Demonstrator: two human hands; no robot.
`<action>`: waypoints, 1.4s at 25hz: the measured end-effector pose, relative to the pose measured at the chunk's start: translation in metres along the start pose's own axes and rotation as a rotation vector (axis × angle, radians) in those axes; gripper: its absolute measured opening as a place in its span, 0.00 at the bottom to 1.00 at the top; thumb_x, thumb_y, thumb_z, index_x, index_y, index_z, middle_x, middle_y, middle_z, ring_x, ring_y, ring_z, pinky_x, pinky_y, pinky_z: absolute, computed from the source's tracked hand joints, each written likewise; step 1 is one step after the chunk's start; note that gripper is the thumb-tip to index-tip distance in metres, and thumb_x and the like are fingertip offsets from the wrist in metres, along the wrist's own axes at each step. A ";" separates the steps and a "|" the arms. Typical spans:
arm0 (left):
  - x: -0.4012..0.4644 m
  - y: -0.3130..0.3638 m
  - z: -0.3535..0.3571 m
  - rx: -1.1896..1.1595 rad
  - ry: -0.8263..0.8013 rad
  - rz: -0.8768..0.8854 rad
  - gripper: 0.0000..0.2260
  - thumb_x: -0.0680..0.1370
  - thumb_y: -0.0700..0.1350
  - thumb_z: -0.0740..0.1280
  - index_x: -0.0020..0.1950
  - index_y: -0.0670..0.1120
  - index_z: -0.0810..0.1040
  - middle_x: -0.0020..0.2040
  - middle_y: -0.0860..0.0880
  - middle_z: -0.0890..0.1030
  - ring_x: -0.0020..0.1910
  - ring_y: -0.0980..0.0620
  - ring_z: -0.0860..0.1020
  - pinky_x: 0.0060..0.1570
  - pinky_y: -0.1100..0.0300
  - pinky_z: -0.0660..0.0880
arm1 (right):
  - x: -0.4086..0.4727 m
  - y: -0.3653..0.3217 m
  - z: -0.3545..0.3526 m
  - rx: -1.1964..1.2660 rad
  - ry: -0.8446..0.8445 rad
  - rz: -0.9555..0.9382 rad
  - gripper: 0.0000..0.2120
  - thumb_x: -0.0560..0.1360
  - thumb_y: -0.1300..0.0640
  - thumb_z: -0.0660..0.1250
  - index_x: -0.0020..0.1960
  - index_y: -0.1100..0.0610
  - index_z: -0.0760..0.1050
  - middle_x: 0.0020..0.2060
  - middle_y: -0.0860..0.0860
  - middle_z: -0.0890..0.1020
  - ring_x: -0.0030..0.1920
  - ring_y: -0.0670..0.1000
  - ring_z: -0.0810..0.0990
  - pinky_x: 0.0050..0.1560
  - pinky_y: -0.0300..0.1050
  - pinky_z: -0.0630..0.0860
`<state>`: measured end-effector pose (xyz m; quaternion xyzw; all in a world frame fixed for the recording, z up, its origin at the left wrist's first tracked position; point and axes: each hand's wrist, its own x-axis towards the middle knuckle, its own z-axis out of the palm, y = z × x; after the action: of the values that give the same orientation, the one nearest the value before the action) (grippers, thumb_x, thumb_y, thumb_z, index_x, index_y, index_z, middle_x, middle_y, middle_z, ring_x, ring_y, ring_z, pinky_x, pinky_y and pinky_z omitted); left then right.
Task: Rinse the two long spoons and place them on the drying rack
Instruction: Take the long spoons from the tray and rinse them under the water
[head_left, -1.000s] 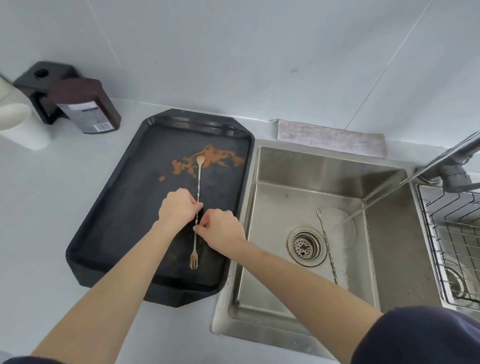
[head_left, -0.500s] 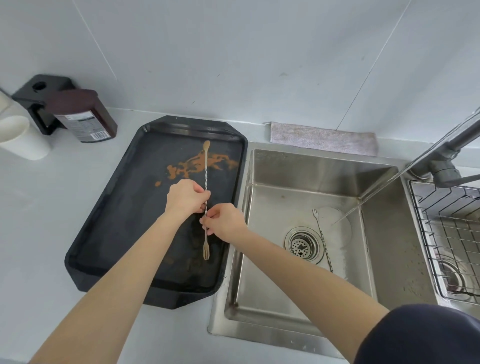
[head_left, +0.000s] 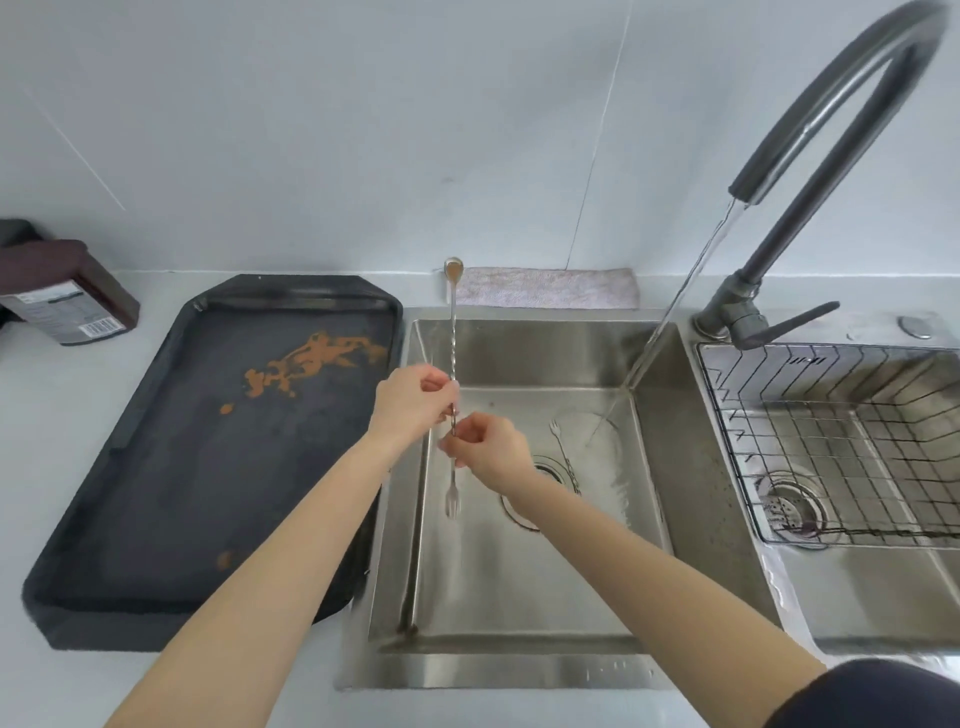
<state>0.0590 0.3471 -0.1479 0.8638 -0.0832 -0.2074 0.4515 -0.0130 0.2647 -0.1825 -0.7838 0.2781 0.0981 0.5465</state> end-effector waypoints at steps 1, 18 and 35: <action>-0.002 0.006 0.013 -0.025 -0.039 0.013 0.03 0.76 0.40 0.64 0.45 0.44 0.77 0.34 0.50 0.79 0.33 0.56 0.77 0.39 0.67 0.77 | -0.002 0.009 -0.010 0.003 0.021 0.006 0.03 0.73 0.56 0.67 0.43 0.53 0.73 0.38 0.51 0.79 0.40 0.49 0.75 0.29 0.26 0.67; -0.007 0.061 0.155 -0.218 -0.186 0.087 0.03 0.76 0.41 0.65 0.43 0.46 0.76 0.35 0.54 0.79 0.35 0.58 0.80 0.46 0.61 0.75 | -0.018 0.103 -0.105 -0.094 0.290 0.049 0.06 0.73 0.59 0.67 0.46 0.58 0.83 0.43 0.56 0.86 0.47 0.56 0.83 0.52 0.48 0.79; 0.017 0.124 0.157 -0.256 -0.231 0.219 0.12 0.80 0.40 0.57 0.58 0.40 0.76 0.53 0.44 0.82 0.39 0.58 0.79 0.45 0.61 0.77 | -0.010 0.109 -0.141 -0.167 0.231 0.086 0.13 0.77 0.58 0.61 0.59 0.56 0.78 0.50 0.55 0.85 0.50 0.54 0.81 0.56 0.48 0.78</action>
<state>0.0116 0.1529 -0.1311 0.7556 -0.2009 -0.2635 0.5650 -0.1010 0.1128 -0.2113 -0.8200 0.3633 0.0532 0.4392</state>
